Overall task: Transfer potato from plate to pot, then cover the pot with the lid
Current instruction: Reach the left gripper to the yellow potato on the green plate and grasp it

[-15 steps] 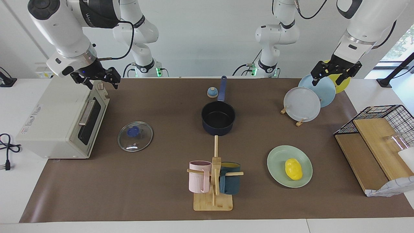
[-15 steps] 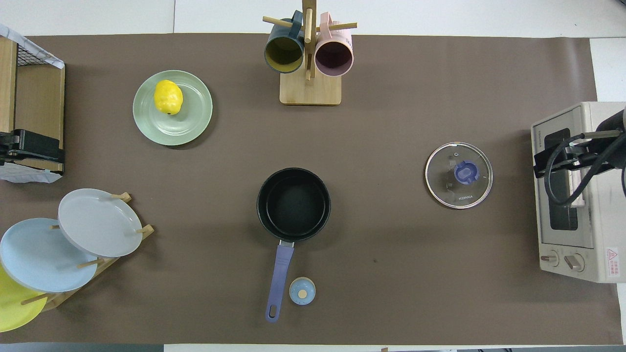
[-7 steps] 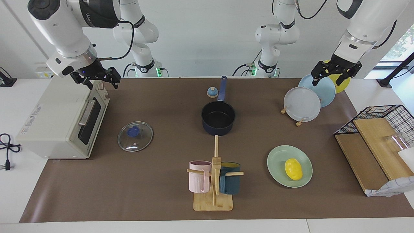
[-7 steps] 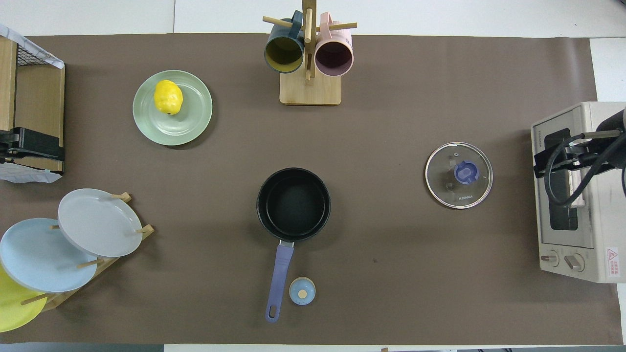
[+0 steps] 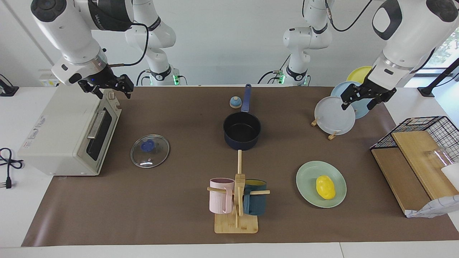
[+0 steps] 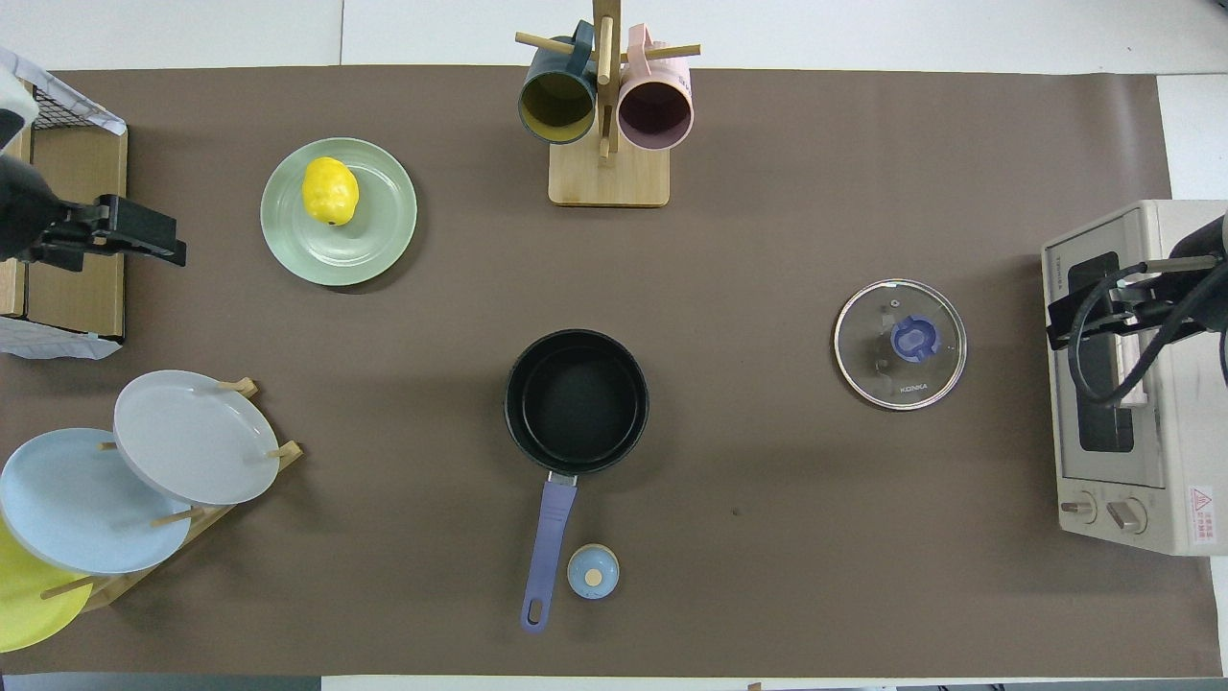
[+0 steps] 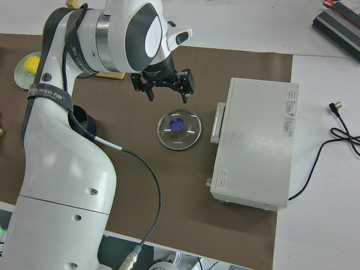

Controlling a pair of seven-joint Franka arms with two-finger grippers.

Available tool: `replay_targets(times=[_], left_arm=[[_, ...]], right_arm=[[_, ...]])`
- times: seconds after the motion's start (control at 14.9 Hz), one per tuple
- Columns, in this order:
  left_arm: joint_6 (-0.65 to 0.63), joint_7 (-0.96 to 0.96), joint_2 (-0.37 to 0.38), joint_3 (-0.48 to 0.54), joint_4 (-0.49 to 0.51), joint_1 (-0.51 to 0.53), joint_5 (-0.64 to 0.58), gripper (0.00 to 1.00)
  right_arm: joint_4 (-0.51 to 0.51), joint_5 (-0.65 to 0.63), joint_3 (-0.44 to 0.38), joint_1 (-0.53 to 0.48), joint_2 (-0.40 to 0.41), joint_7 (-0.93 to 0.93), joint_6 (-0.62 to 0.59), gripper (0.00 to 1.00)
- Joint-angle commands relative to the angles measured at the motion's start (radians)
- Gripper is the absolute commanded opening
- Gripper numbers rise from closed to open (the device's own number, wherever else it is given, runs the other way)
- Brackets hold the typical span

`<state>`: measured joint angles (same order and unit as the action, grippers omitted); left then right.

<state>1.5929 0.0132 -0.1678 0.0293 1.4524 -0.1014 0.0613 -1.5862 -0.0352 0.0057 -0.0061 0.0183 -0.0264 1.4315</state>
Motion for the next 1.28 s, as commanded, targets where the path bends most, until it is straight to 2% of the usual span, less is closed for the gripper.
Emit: replay_targets(times=[0.0, 0.2, 0.4, 0.54, 0.74, 0.87, 1.21], left_arm=[[0.062, -0.002, -0.247, -0.009, -0.199, -0.012, 0.014, 1.00], [0.200, -0.004, -0.359, -0.011, -0.214, -0.012, 0.012, 1.00], [0.278, -0.004, -0.502, -0.006, -0.280, -0.021, 0.006, 1.00], [0.309, -0.002, -0.547, -0.006, -0.296, -0.023, 0.006, 1.00], [0.357, 0.002, -0.559, -0.009, -0.287, -0.026, 0.014, 1.00], [0.458, 0.002, -0.552, -0.006, -0.213, -0.043, 0.012, 1.00], [0.495, 0.010, -0.544, -0.003, -0.175, -0.047, 0.011, 1.00]], right_arm=[[-0.009, 0.006, 0.008, -0.011, -0.014, 0.010, 0.000, 1.00], [-0.009, 0.006, 0.008, -0.011, -0.014, 0.010, 0.000, 1.00], [-0.009, 0.006, 0.008, -0.011, -0.014, 0.010, 0.000, 1.00], [-0.009, 0.006, 0.008, -0.011, -0.014, 0.010, 0.000, 1.00], [-0.009, 0.006, 0.008, -0.011, -0.014, 0.010, 0.000, 1.00], [-0.009, 0.006, 0.008, -0.011, -0.014, 0.010, 0.000, 1.00], [-0.009, 0.006, 0.008, -0.011, -0.014, 0.009, 0.000, 1.00]])
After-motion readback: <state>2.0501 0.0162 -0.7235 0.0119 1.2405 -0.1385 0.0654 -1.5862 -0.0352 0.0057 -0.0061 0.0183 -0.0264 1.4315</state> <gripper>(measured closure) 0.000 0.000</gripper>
